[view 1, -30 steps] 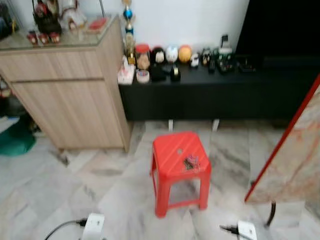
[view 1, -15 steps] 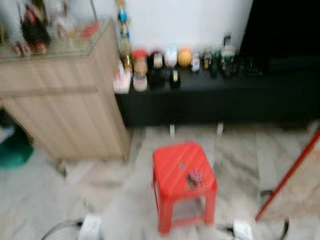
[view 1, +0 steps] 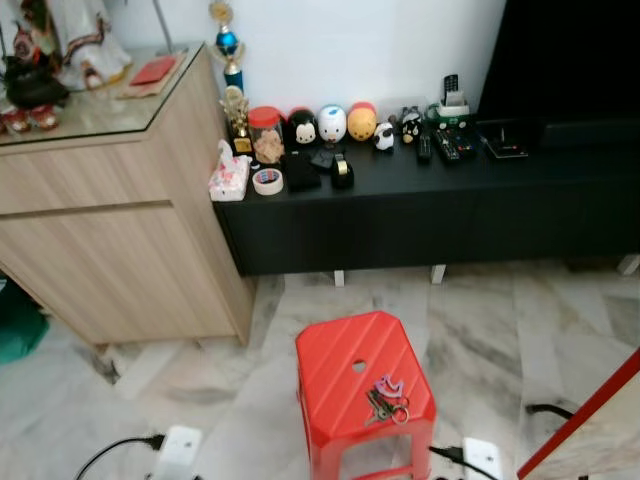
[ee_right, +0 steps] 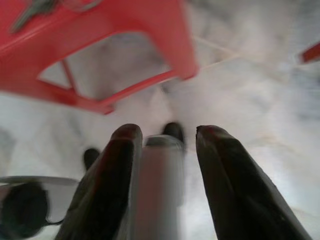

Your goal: Hang keys on a hook

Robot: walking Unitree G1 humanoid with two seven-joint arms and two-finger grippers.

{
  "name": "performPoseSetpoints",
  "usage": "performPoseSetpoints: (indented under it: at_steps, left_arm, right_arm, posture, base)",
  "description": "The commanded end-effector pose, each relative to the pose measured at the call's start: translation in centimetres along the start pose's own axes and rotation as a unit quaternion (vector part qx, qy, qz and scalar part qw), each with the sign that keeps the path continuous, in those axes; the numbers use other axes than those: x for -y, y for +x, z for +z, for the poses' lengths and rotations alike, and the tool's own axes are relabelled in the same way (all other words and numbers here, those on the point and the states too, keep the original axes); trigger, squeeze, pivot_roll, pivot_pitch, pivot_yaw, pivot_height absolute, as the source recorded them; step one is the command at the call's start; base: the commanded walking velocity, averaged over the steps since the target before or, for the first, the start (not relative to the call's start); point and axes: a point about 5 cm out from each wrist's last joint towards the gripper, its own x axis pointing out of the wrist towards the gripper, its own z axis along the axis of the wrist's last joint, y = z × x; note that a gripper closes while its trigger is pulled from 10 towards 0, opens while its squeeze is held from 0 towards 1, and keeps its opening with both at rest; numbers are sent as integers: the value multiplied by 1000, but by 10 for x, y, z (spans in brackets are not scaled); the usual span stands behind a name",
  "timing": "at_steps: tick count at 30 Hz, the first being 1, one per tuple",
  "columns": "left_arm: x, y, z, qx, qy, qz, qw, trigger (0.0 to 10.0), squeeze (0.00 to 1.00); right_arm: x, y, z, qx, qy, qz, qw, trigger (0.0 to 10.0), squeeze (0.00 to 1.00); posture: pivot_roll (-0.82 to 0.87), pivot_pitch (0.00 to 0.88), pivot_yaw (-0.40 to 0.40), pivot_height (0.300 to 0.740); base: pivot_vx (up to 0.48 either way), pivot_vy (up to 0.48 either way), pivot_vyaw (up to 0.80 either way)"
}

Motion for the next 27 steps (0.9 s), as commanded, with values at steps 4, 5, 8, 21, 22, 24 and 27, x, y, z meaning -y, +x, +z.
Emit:
performPoseSetpoints:
  at_steps: [4,5,8,21,22,24,27]
  left_arm:
    - [-6,-2,-7,22,-25,21,999,10000,0]
    - [-6,-2,-6,30,-31,24,999,10000,0]
    - [-4,-3,-2,60,-51,34,996,10000,0]
    - [-30,-41,132,426,-5,2,905,10000,0]
    - [-28,-44,134,437,-3,-2,899,10000,0]
    - [-23,-55,134,463,-9,-5,886,10000,0]
    - [-21,-62,134,476,-19,2,879,10000,0]
  right_arm:
    - [-12,2,21,59,-33,10,998,10000,0]
    - [-16,2,30,76,-41,11,996,10000,0]
    - [-17,1,45,114,-55,8,992,10000,0]
    - [-30,-29,144,380,-117,34,917,10000,0]
    - [-31,-32,145,394,-120,37,910,10000,0]
    - [-28,-38,145,420,-103,34,901,10000,0]
    - [-25,-40,142,427,-101,23,898,10000,0]
  posture:
    - [11,0,29,740]
    - [11,0,29,740]
    - [21,0,14,740]
    - [51,0,-32,740]
    - [56,0,-35,740]
    - [53,0,-36,740]
    - [54,0,-40,740]
  base:
    - [0,0,0]
    - [0,0,0]
    - [0,0,0]
    - [0,0,0]
    - [0,0,0]
    - [0,0,0]
    - [0,0,0]
